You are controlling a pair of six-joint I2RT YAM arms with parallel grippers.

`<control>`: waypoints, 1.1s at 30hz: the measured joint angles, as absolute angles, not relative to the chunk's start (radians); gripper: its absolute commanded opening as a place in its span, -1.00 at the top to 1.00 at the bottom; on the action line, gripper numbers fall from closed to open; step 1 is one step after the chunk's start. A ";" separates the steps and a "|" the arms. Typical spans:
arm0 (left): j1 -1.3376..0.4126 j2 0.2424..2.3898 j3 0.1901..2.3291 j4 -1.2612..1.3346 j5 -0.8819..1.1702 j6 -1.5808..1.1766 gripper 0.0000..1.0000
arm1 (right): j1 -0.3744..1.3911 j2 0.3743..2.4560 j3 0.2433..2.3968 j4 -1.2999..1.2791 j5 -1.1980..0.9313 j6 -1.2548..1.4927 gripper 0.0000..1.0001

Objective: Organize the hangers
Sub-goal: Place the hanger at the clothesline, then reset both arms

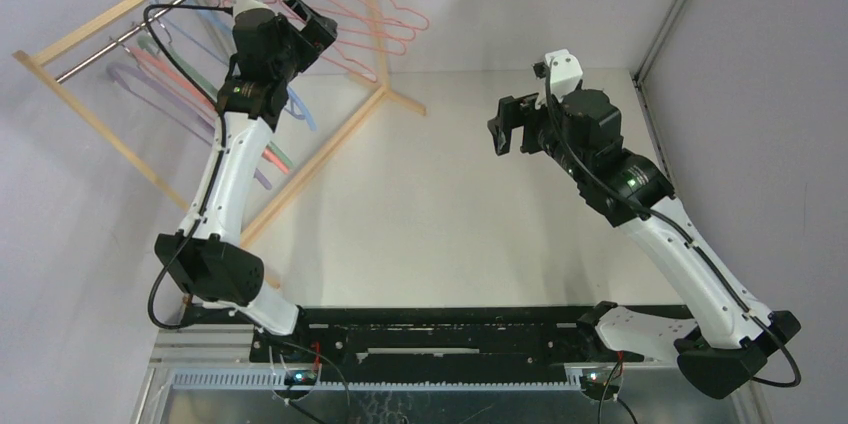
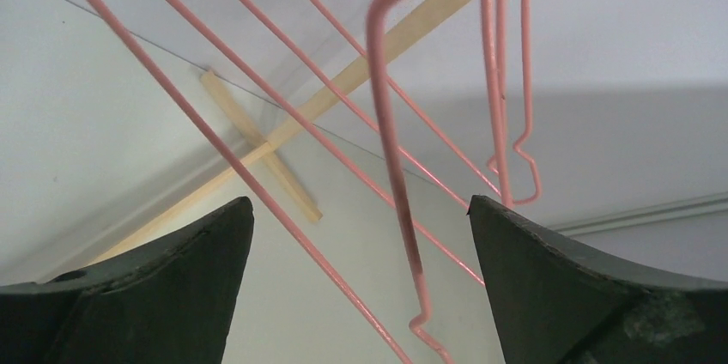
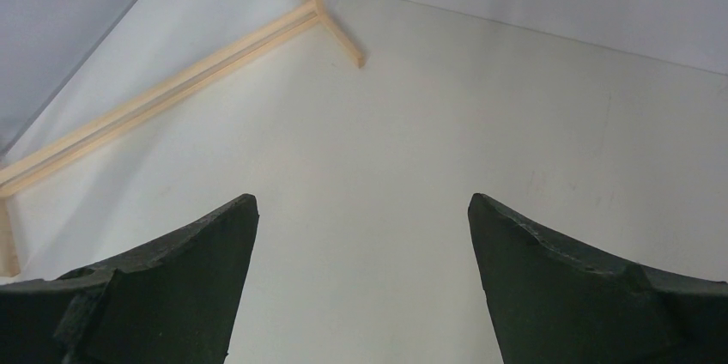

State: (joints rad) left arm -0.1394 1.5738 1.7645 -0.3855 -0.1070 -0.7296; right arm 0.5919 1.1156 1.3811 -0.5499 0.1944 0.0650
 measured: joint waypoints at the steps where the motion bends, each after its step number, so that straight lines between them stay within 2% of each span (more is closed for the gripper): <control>1: -0.145 1.570 1.766 -0.392 -0.109 -0.717 -0.99 | 0.587 1.116 1.381 -0.550 0.186 0.070 -1.00; 13: -0.319 1.429 1.771 -0.446 -0.166 -0.558 -0.99 | 0.534 1.147 1.377 -0.552 0.057 0.143 -1.00; 22: -0.487 1.251 1.579 -0.427 -0.255 -0.485 -1.00 | 0.480 1.162 1.358 -0.579 -0.011 0.176 -1.00; 33: -0.712 1.202 1.396 -0.413 -0.323 -0.331 -0.99 | 0.383 1.190 1.310 -0.597 -0.051 0.244 -1.00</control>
State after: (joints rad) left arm -0.7116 1.2022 1.3960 -0.4126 -0.3225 -0.3313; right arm 0.3832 1.1900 1.3098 -0.5968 -0.0513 0.2436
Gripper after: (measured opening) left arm 0.996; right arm 1.000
